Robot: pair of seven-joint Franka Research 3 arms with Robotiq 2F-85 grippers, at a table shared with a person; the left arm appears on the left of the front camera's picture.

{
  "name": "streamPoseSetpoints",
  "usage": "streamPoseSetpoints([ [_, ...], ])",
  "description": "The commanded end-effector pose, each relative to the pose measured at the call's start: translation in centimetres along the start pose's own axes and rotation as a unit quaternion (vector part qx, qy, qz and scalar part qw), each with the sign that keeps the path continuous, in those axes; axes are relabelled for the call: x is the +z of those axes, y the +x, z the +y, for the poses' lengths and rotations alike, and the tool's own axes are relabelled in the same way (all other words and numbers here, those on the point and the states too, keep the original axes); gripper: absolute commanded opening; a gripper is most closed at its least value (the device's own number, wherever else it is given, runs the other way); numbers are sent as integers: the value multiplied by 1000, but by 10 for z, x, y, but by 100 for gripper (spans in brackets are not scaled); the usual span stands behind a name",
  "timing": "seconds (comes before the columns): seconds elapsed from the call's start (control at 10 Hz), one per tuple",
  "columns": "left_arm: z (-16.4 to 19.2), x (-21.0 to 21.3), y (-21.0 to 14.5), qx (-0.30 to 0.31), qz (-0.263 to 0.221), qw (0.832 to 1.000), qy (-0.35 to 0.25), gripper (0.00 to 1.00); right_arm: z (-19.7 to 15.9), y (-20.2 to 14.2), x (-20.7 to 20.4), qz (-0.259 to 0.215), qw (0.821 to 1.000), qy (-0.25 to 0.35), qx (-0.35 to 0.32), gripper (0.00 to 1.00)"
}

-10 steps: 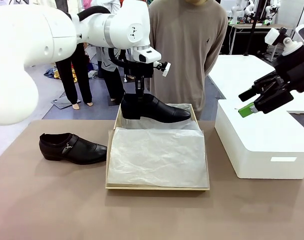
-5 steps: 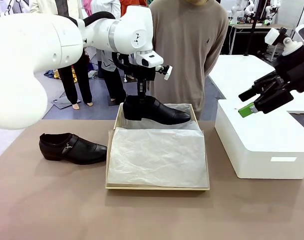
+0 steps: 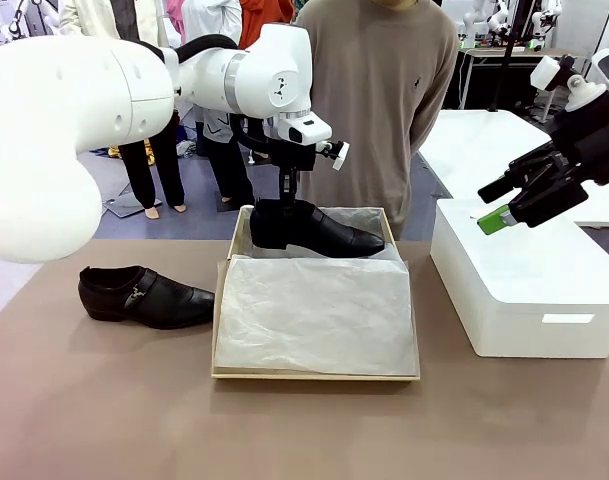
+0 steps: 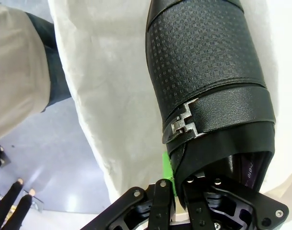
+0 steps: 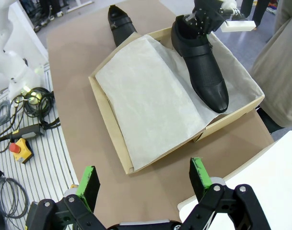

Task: Pack the shoes into the box.
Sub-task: Place one shoe of the Shoes into the Shoes Box.

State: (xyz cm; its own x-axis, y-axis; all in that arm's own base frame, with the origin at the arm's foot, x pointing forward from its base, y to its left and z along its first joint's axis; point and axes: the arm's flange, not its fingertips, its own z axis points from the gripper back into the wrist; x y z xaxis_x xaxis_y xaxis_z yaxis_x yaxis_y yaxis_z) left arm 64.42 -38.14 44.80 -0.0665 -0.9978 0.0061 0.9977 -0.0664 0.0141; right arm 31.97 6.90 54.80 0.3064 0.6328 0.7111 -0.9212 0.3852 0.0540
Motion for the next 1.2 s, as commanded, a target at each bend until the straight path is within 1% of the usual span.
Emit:
streamPoseSetpoints([
  [0.0,-5,-3,-4,5,10,1000,8,0,-3,1,-1,-15,1000,7,11,100],
  [0.2,-10,-14,-11,15,12,1000,5,0,-3,1,-1,-15,1000,7,11,100],
  [0.4,-11,-22,-17,46,20,999,7,0,-3,1,-1,-15,1000,7,11,100],
  [0.8,-12,-36,-26,97,15,995,-1,0,-3,1,-1,-15,1000,7,11,100],
  [1.1,-11,-45,-28,108,8,994,-2,0,-3,1,-1,-15,1000,7,11,100],
])
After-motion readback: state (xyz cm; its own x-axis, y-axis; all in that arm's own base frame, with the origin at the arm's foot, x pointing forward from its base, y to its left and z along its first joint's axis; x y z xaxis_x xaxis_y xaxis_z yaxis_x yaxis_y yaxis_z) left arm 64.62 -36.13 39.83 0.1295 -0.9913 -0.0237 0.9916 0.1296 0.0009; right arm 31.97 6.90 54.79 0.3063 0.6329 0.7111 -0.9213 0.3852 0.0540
